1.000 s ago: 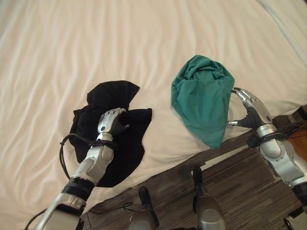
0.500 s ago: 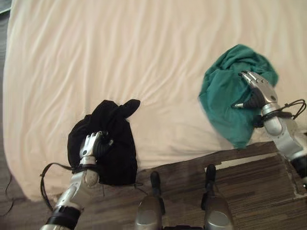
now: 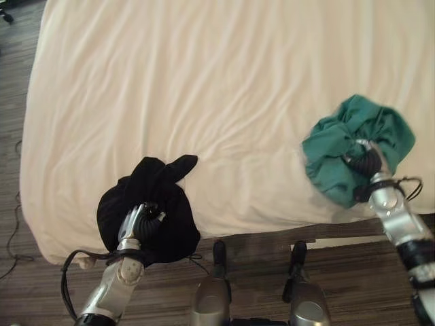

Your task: Tidy up the quilt and then pick up the clothes from the bed and put them into the laundry hamper.

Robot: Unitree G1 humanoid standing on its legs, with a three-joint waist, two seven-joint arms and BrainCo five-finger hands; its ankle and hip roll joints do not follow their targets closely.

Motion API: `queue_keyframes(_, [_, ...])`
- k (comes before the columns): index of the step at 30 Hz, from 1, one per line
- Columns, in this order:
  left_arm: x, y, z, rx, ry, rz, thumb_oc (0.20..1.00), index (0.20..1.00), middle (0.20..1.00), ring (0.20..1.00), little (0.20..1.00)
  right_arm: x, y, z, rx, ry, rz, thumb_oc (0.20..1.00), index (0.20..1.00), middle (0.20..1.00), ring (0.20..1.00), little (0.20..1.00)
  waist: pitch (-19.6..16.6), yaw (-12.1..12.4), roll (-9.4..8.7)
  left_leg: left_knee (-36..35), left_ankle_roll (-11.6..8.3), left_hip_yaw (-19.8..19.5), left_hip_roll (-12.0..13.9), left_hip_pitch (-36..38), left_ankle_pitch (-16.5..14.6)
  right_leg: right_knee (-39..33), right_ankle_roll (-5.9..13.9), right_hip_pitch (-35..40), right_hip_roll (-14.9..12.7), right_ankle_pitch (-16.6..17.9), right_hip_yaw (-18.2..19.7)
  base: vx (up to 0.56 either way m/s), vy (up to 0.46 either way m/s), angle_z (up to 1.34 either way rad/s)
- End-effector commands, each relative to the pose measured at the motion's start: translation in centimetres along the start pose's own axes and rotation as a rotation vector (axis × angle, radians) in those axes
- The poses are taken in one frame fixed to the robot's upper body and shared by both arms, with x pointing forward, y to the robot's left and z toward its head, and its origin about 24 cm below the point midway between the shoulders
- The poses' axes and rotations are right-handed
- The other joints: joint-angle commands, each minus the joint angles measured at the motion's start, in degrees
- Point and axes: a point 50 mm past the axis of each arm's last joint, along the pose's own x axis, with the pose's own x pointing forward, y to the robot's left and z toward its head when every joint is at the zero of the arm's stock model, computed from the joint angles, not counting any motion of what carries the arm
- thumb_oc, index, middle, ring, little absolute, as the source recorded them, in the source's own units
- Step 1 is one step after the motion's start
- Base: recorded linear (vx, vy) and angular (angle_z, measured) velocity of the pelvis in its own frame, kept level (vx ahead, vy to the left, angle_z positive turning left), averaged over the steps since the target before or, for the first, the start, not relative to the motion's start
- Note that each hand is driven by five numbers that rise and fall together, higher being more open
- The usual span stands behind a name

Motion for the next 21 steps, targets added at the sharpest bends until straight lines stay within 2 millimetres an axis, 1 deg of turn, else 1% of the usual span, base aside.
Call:
queue_keyframes(1, [-2.2, -2.5, -3.9, -0.323, 0.201, -0.088, 0.2, 0.2, 0.2, 0.2, 0.2, -10.7, 7.1, -8.8, 0.35, 0.404, 0.407, 0.2, 0.2, 0.2, 0.2, 0.2, -7.42, -2.3, -3.14, -0.18, -0.4, -2.93, 0.91, -3.53, -0.27, 15.71, 5.16, -7.13, -2.89, -9.84, 7.28, 0.04, -0.024, 0.11])
queue_keyframes(2, [-2.2, -2.5, -3.9, -0.323, 0.201, -0.088, 0.2, 0.2, 0.2, 0.2, 0.2, -10.7, 7.1, -8.8, 0.35, 0.405, 0.407, 0.2, 0.2, 0.2, 0.2, 0.2, -7.55, -2.35, -3.11, -0.18, -0.39, -3.02, 0.92, -3.75, -0.08, 15.6, 5.13, -7.24, -2.88, -9.65, 7.2, 0.0, -0.031, 0.19])
queue_keyframes(3, [-2.4, -2.7, -3.9, -0.407, 0.206, -0.09, 0.2, 0.2, 0.2, 0.2, 0.2, -12.7, 7.2, -9.3, 0.416, 0.439, 0.415, 0.2, 0.2, 0.2, 0.2, 0.2, -7.89, -3.51, -3.21, -0.18, 0.04, -5.12, 0.5, -4.4, 0.61, 15.53, 4.42, -6.16, 1.51, -12.87, 12.77, -0.05, 0.029, 0.63])
queue_keyframes(4, [-2.4, -3.0, -3.7, -0.48, 0.199, -0.097, 0.2, 0.2, 0.2, 0.2, 0.2, -13.5, 7.4, -9.6, 0.435, 0.451, 0.433, 0.2, 0.2, 0.2, 0.2, 0.2, -8.66, -3.45, -3.25, -0.18, 0.36, -5.86, -0.16, -4.58, 0.69, 13.96, 3.64, -4.84, 4.22, -14.37, 17.11, -0.03, 0.043, 0.82])
queue_keyframes(5, [-2.7, -3.4, -3.8, -0.521, 0.206, -0.115, 0.2, 0.2, 0.2, 0.2, 0.2, -14.4, 8.0, -10.0, 0.451, 0.484, 0.468, 0.2, 0.2, 0.2, 0.2, 0.2, -9.03, -2.96, -3.47, -0.18, 0.53, -6.31, -0.75, -4.44, 0.5, 12.65, 2.26, -3.58, 5.28, -14.56, 17.89, -0.01, 0.012, 1.2])
queue_keyframes(6, [-2.8, -3.6, -4.1, -0.542, 0.221, -0.12, 0.2, 0.2, 0.2, 0.2, 0.2, -14.9, 8.2, -10.3, 0.453, 0.498, 0.476, 0.2, 0.2, 0.2, 0.2, 0.2, -9.49, -2.66, -3.62, -0.03, 0.69, -7.74, -1.5, -4.81, 0.73, 11.22, 1.32, -2.69, 6.03, -14.48, 18.48, 0.03, -0.042, 0.65])
queue_keyframes(7, [-3.5, -4.1, -4.9, -0.59, 0.26, -0.123, 0.2, 0.2, 0.2, 0.2, 0.2, -15.5, 8.4, -10.8, 0.388, 0.521, 0.511, 0.2, 0.2, 0.2, 0.2, 0.2, -10.44, -1.77, -3.52, -0.18, 0.57, -9.19, -2.28, -4.9, 0.98, 7.87, 0.5, -1.02, 6.4, -14.08, 17.99, 0.02, -0.073, 0.49])
queue_keyframes(8, [-3.9, -4.3, -5.4, -0.614, 0.291, -0.109, 0.2, 0.2, 0.2, 0.2, 0.2, -15.4, 8.6, -11.1, 0.348, 0.534, 0.509, 0.2, 0.2, 0.2, 0.2, 0.2, -10.79, -0.7, -3.13, -0.18, 0.25, -9.94, -2.56, -5.33, 1.35, 6.05, 0.46, 0.13, 6.02, -13.81, 16.43, 0.02, -0.048, 0.31])
queue_keyframes(9, [-3.8, -4.3, -5.4, -0.614, 0.291, -0.108, 0.2, 0.2, 0.2, 0.2, 0.2, -15.4, 8.6, -11.1, 0.347, 0.533, 0.51, 0.2, 0.2, 0.2, 0.2, 0.2, -10.66, -1.07, -3.14, -0.18, 0.24, -10.28, -2.63, -5.27, 1.35, 5.74, 0.47, 0.53, 5.97, -13.75, 16.05, -0.03, -0.021, 0.63])
queue_keyframes(10, [-4.0, -5.0, -5.6, -0.656, 0.32, -0.094, 0.2, 0.2, 0.2, 0.2, 0.2, -15.0, 8.7, -11.5, 0.269, 0.538, 0.506, 0.2, 0.2, 0.2, 0.2, 0.2, -10.72, 0.56, -2.39, -0.18, -0.33, -11.54, -3.11, -6.23, 1.94, 4.43, 0.47, 1.77, 5.17, -14.07, 13.65, -0.14, 0.019, 0.75])
queue_keyframes(11, [-3.7, -5.8, -5.6, -0.679, 0.341, -0.092, 0.2, 0.2, 0.2, 0.2, 0.2, -13.8, 8.3, -11.6, 0.217, 0.528, 0.452, 0.2, 0.2, 0.2, 0.2, 0.2, -10.53, 1.4, -1.46, -0.1, -1.17, -10.52, -3.3, -8.73, 3.3, 2.03, 0.91, 3.29, 3.93, -14.13, 8.61, -0.25, 0.096, 0.93])
queue_keyframes(12, [-3.6, -6.3, -5.7, -0.682, 0.363, -0.087, 0.2, 0.2, 0.2, 0.2, 0.2, -13.0, 7.9, -11.7, 0.179, 0.518, 0.411, 0.2, 0.2, 0.2, 0.2, 0.2, -10.23, 1.46, -0.93, 0.32, -1.29, -5.2, -2.68, -10.65, 3.55, 1.22, 1.51, 3.46, 2.63, -13.54, 5.19, -0.22, 0.1, 1.35])
queue_keyframes(13, [-3.6, -6.3, -5.7, -0.682, 0.363, -0.087, 0.2, 0.2, 0.2, 0.2, 0.2, -13.0, 7.9, -11.7, 0.179, 0.518, 0.41, 0.2, 0.2, 0.2, 0.2, 0.2, -10.26, 1.45, -0.92, 0.32, -1.29, -5.21, -2.67, -10.7, 3.56, 1.22, 1.51, 3.43, 2.64, -13.52, 5.18, -0.39, 0.253, 2.31])
queue_keyframes(14, [-3.9, -6.6, -6.6, -0.672, 0.418, -0.066, 0.2, 0.2, 0.2, 0.2, 0.2, -11.8, 7.8, -11.3, 0.148, 0.49, 0.371, 0.2, 0.2, 0.2, 0.2, 0.2, -10.06, 1.65, -0.75, 2.28, -0.47, 7.27, 1.84, -10.49, 2.47, 1.04, 2.75, 3.33, -0.35, -11.85, -0.53, -0.29, 0.178, 2.06])
queue_keyframes(15, [-3.9, -6.6, -6.6, -0.673, 0.417, -0.066, 0.2, 0.2, 0.2, 0.2, 0.2, -11.7, 7.8, -11.3, 0.148, 0.49, 0.371, 0.2, 0.2, 0.2, 0.2, 0.2, -10.1, 1.64, -0.71, 2.46, -0.44, 7.23, 1.89, -10.72, 2.47, 0.99, 2.75, 3.21, -0.31, -11.71, -0.55, -0.37, 0.233, 1.81])
queue_keyframes(16, [-4.1, -6.7, -7.0, -0.663, 0.442, -0.068, 0.2, 0.2, 0.2, 0.2, 0.2, -11.7, 7.8, -11.2, 0.152, 0.492, 0.359, 0.2, 0.2, 0.2, 0.2, 0.2, -10.28, 1.71, -0.62, 4.13, -0.51, 9.22, 3.64, -9.73, 2.46, 1.62, 2.81, 3.55, -1.46, -11.06, -2.79, -0.18, 0.158, 1.7])
queue_keyframes(17, [-4.3, -6.7, -7.3, -0.661, 0.459, -0.06, 0.2, 0.2, 0.2, 0.2, 0.2, -11.7, 7.6, -11.2, 0.165, 0.494, 0.339, 0.2, 0.2, 0.2, 0.2, 0.2, -10.65, 1.89, -0.63, 5.73, -0.9, 8.8, 4.96, -9.29, 2.5, 2.03, 2.97, 4.13, -2.54, -10.3, -5.21, -0.27, 0.324, 1.78])
queue_keyframes(18, [-4.6, -6.5, -8.0, -0.653, 0.489, -0.04, 0.2, 0.2, 0.2, 0.2, 0.2, -11.9, 7.2, -11.3, 0.18, 0.501, 0.3, 0.2, 0.2, 0.2, 0.2, 0.2, -11.58, 3.08, -1.47, 8.44, -1.77, 6.64, 7.51, -7.7, 1.35, 3.9, 3.0, 5.08, -5.51, -9.51, -9.72, -0.18, 0.268, 2.19])
queue_keyframes(19, [-4.6, -6.5, -8.0, -0.653, 0.489, -0.04, 0.2, 0.2, 0.2, 0.2, 0.2, -11.9, 7.2, -11.3, 0.18, 0.502, 0.3, 0.2, 0.2, 0.2, 0.2, 0.2, -11.52, 2.79, -1.44, 8.64, -1.78, 6.28, 7.48, -7.84, 1.26, 3.89, 3.02, 5.32, -5.49, -9.58, -10.08, -0.16, 0.294, 1.6])
queue_keyframes(20, [-4.8, -6.5, -8.2, -0.661, 0.503, -0.028, 0.2, 0.2, 0.2, 0.2, 0.2, -12.2, 6.8, -11.6, 0.184, 0.51, 0.271, 0.2, 0.2, 0.2, 0.2, 0.2, -12.2, 3.58, -1.9, 9.2, -2.4, 6.62, 10.03, -6.86, 1.35, 4.42, 3.31, 5.66, -7.2, -9.03, -12.62, -0.14, 0.304, 1.95])
queue_keyframes(21, [-4.8, -6.5, -8.3, -0.671, 0.511, -0.016, 0.2, 0.2, 0.2, 0.2, 0.2, -12.6, 6.3, -12.0, 0.184, 0.532, 0.237, 0.2, 0.2, 0.2, 0.2, 0.2, -12.6, 3.77, -2.29, 10.16, -3.21, 6.79, 13.24, -6.5, 1.81, 4.92, 3.82, 6.59, -8.71, -8.6, -15.44, -0.14, 0.466, 1.43])
